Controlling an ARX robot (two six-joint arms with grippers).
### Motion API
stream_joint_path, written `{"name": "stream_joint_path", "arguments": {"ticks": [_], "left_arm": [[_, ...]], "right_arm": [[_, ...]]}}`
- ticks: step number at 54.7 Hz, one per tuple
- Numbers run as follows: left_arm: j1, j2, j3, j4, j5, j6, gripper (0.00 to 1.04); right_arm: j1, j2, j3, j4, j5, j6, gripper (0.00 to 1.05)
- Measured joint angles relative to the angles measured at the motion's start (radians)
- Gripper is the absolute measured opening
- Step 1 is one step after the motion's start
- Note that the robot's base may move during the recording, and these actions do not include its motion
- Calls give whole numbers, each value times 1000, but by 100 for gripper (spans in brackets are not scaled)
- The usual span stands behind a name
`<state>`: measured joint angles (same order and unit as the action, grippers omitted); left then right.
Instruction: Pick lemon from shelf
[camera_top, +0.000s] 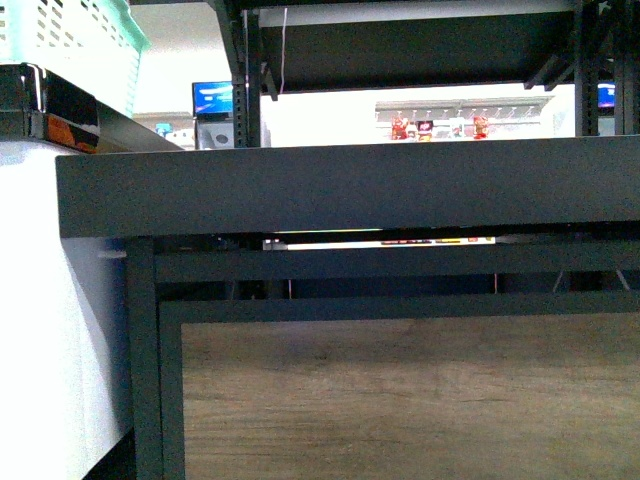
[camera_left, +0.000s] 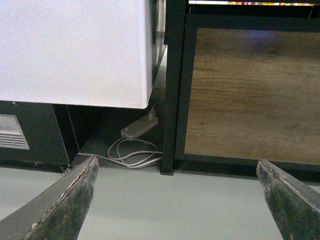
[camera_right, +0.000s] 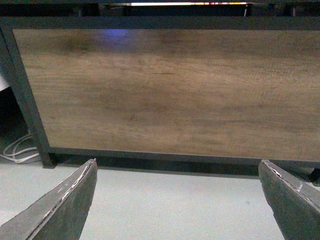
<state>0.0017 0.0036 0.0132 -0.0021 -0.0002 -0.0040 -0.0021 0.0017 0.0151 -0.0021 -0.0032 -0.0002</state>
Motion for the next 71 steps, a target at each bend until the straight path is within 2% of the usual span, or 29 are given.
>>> {"name": "stream_joint_path", "arguments": {"ticks": [71], "left_arm": [[0, 0, 0, 0, 0, 0, 97]], "right_arm": [[0, 1, 0, 0, 3, 0, 97]]}}
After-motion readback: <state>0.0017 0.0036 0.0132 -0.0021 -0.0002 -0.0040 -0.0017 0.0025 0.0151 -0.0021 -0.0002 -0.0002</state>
